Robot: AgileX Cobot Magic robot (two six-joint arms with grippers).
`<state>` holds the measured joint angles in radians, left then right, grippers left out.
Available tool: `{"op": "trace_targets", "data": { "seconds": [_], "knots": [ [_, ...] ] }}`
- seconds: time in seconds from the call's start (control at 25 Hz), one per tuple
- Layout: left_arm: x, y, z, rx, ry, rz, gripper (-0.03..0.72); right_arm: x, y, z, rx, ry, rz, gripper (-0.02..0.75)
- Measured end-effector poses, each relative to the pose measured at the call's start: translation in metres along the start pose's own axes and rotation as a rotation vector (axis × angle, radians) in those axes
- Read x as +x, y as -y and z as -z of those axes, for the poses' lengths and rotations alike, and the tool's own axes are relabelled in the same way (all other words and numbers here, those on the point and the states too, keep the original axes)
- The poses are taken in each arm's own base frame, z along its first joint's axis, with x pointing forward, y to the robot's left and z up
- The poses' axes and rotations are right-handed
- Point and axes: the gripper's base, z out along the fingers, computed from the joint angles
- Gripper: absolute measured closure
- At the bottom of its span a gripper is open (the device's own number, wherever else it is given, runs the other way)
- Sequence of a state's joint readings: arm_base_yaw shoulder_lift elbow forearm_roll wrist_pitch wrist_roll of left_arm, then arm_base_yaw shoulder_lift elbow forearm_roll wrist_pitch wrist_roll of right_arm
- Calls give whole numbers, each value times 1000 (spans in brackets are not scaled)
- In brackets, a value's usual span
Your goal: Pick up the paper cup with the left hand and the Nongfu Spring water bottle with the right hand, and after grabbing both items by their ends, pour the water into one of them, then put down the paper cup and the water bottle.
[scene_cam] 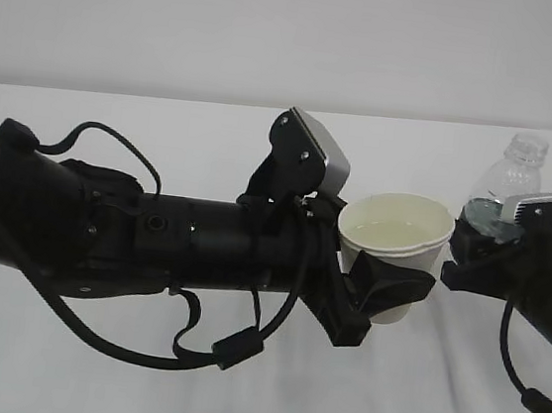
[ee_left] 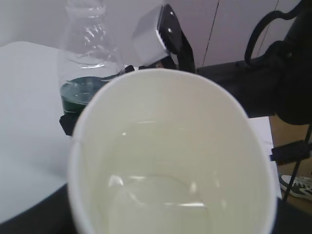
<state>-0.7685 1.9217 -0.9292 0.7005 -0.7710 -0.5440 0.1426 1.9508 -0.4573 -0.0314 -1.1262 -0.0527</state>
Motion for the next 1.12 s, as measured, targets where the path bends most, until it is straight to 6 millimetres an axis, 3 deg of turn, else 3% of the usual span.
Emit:
{"op": "trace_targets", "data": {
  "seconds": [0.24, 0.76, 1.12],
  "knots": [
    [0, 0, 0, 0, 0, 0, 232, 4, 2, -18, 16, 3, -7, 311],
    [0, 0, 0, 0, 0, 1, 235, 9, 5, -37, 47, 9, -24, 311],
    [0, 0, 0, 0, 0, 1, 236, 14, 5, -40, 48, -4, -28, 311]
  ]
}}
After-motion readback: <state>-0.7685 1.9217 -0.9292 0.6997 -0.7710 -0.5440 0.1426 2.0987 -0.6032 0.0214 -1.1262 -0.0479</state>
